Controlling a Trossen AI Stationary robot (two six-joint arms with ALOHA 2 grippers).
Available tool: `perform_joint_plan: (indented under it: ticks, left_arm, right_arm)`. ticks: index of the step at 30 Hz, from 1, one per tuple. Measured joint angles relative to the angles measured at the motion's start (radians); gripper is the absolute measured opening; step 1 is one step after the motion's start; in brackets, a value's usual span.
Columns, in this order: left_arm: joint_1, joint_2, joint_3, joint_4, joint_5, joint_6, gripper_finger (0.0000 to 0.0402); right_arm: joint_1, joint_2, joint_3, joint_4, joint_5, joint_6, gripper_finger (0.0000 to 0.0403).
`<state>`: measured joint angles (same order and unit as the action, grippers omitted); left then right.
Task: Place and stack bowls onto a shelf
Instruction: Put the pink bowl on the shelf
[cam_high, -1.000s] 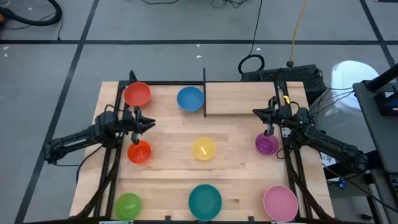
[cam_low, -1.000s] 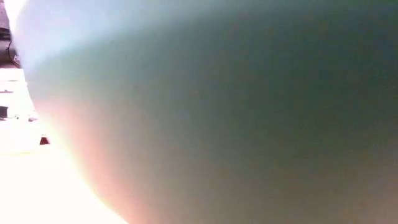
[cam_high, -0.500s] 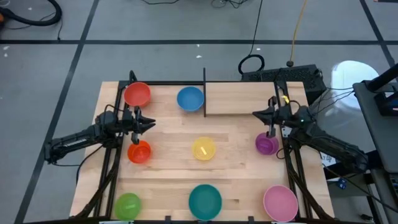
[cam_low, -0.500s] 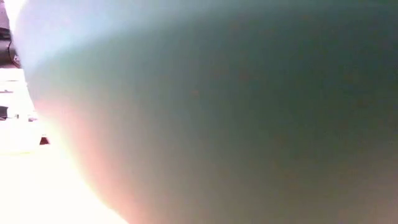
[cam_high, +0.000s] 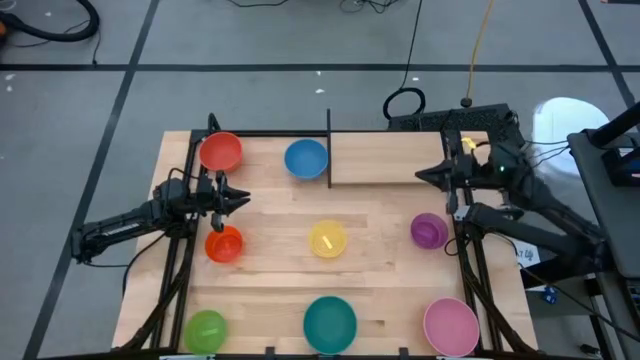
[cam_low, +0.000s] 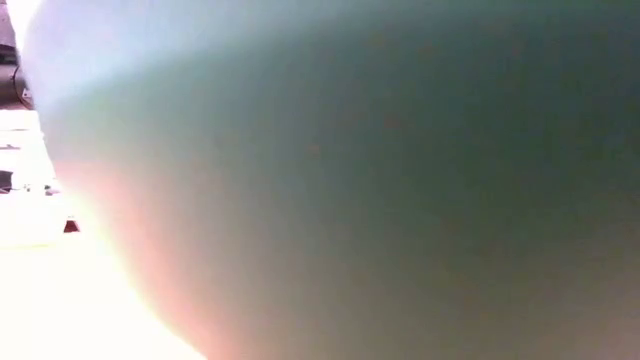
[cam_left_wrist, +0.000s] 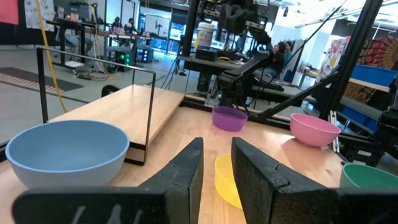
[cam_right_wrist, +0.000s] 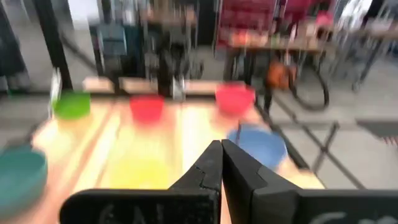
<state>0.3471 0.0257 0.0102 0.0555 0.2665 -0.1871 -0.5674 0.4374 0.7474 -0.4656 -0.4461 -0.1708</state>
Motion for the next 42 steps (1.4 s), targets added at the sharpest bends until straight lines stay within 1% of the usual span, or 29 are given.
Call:
perform_joint_plan:
  ticks: [2, 5, 7, 10, 13, 16, 18, 22, 24, 28, 30, 34, 38, 42]
  left_arm:
    - [0.000, 0.000, 0.000, 0.000, 0.000, 0.000, 0.0088]
    - [0.000, 0.000, 0.000, 0.000, 0.000, 0.000, 0.0088]
    - [0.000, 0.000, 0.000, 0.000, 0.000, 0.000, 0.0088]
    - [0.000, 0.000, 0.000, 0.000, 0.000, 0.000, 0.0088]
    - [0.000, 0.000, 0.000, 0.000, 0.000, 0.000, 0.0088]
    - [0.000, 0.000, 0.000, 0.000, 0.000, 0.000, 0.0088]
    - [0.000, 0.000, 0.000, 0.000, 0.000, 0.000, 0.0088]
    - [0.000, 0.000, 0.000, 0.000, 0.000, 0.000, 0.0088]
    - [0.000, 0.000, 0.000, 0.000, 0.000, 0.000, 0.0088]
    - [0.000, 0.000, 0.000, 0.000, 0.000, 0.000, 0.0088]
    - [0.000, 0.000, 0.000, 0.000, 0.000, 0.000, 0.0088]
    - [0.000, 0.000, 0.000, 0.000, 0.000, 0.000, 0.0088]
    - [0.000, 0.000, 0.000, 0.000, 0.000, 0.000, 0.0088]
    - [0.000, 0.000, 0.000, 0.000, 0.000, 0.000, 0.0088]
  right_arm:
    - [0.000, 0.051, 0.094, -0.162, 0.001, -0.062, 0.0000]
    - [0.000, 0.123, 0.213, -0.379, 0.005, -0.106, 0.0000]
    - [0.000, 0.163, 0.276, -0.498, 0.015, -0.107, 0.0000]
    - [0.000, 0.213, 0.326, -0.627, 0.075, -0.073, 0.0000]
    - [0.000, 0.245, 0.334, -0.686, 0.128, -0.020, 0.0000]
    - [0.000, 0.271, 0.335, -0.734, 0.130, 0.006, 0.0005]
    - [0.000, 0.288, 0.335, -0.767, 0.130, 0.024, 0.0015]
    - [0.000, 0.325, 0.335, -0.808, 0.130, 0.057, 0.0047]
    - [0.000, 0.341, 0.335, -0.811, 0.106, 0.065, 0.0067]
    - [0.020, 0.366, 0.335, -0.869, -0.016, 0.020, 0.0095]
    - [0.052, 0.374, 0.335, -0.917, -0.052, 0.017, 0.0099]
    - [0.145, 0.378, 0.335, -0.994, -0.057, 0.094, 0.0091]
    - [0.267, 0.377, 0.335, -1.005, -0.067, 0.218, 0.0080]
    - [0.399, 0.392, 0.334, -0.977, -0.085, 0.358, 0.0078]
